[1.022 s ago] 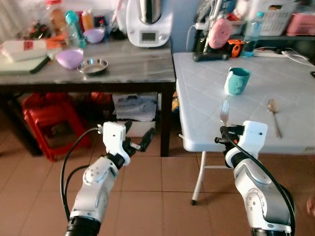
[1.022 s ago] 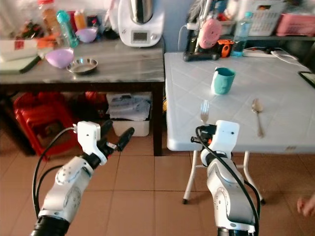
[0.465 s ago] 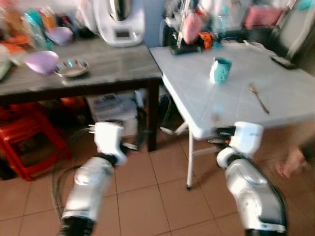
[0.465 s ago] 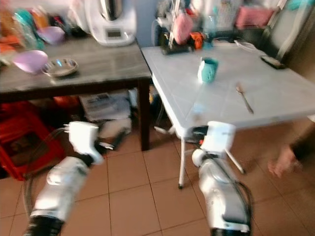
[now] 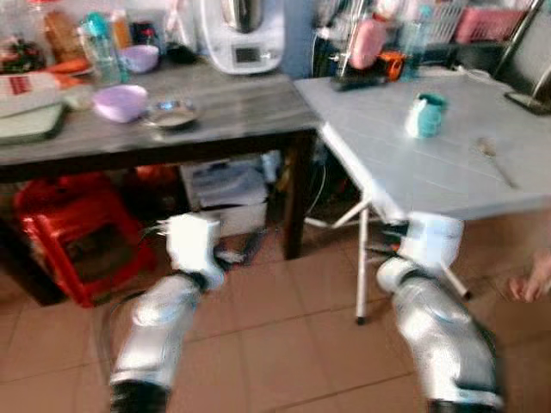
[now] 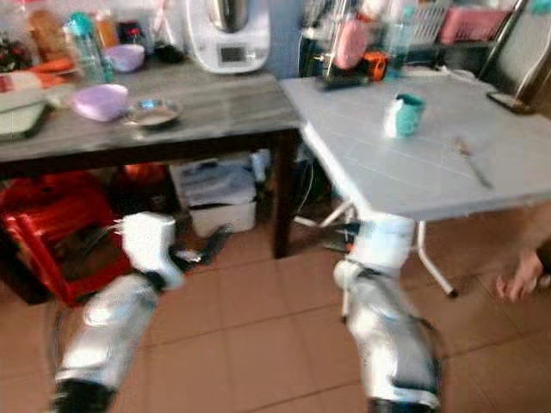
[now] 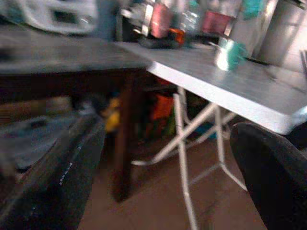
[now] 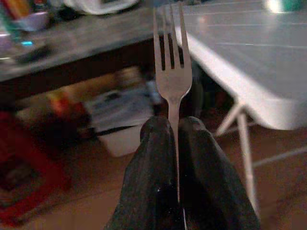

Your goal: Setting the table

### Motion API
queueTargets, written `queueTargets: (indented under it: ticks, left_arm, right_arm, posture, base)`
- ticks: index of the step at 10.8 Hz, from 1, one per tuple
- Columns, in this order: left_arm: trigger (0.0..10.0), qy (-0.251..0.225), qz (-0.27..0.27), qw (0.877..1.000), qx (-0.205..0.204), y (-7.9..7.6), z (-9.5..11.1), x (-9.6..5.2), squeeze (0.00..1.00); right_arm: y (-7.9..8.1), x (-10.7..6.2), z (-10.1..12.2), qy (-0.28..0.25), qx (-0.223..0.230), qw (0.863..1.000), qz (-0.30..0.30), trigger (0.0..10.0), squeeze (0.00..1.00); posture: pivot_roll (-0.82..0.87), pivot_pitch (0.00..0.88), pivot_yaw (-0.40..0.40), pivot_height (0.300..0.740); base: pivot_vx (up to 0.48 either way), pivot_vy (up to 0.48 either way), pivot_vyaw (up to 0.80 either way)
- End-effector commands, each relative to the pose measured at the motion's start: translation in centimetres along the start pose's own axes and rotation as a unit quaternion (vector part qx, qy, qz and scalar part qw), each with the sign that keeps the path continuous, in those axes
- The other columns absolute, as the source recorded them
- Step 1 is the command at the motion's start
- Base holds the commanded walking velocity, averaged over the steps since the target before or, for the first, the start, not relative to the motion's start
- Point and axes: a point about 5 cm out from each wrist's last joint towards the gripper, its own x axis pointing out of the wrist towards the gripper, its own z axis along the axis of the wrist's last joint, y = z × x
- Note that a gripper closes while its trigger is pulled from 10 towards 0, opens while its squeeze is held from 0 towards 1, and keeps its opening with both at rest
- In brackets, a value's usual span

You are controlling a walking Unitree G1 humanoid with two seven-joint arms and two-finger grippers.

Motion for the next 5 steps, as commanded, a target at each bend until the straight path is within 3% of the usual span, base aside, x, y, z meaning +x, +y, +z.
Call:
queueTargets:
  ticks: [1,3,5]
  left_arm:
    - [10.0,-0.005,-0.014,1.000,0.001,-0.9,0.2,0.5,0.00]
    - [10.0,-0.016,0.023,1.000,0.015,-0.2,0.6,0.6,0.00]
    - [10.0,-0.027,0.034,0.999,0.026,0.7,1.0,0.3,0.00]
  right_arm:
    - [-0.9,-0.2,0.7,-0.015,-0.005,1.000,-0.012,10.0,0.00]
    - [-1.0,-0.3,0.7,-0.016,-0.005,1.000,-0.014,10.0,0.00]
    - [-1.2,-0.5,0.7,-0.017,-0.006,1.000,-0.018,10.0,0.00]
  posture:
    - [-0.02,0.000,-0.005,0.740]
    - [-0.02,0.000,-0.003,0.740]
    - [-0.02,0.000,0.000,0.740]
  base:
    - [0.000,0.476,0.59]
    - [0.000,0.000,0.71]
    - [0.000,0.000,0.00]
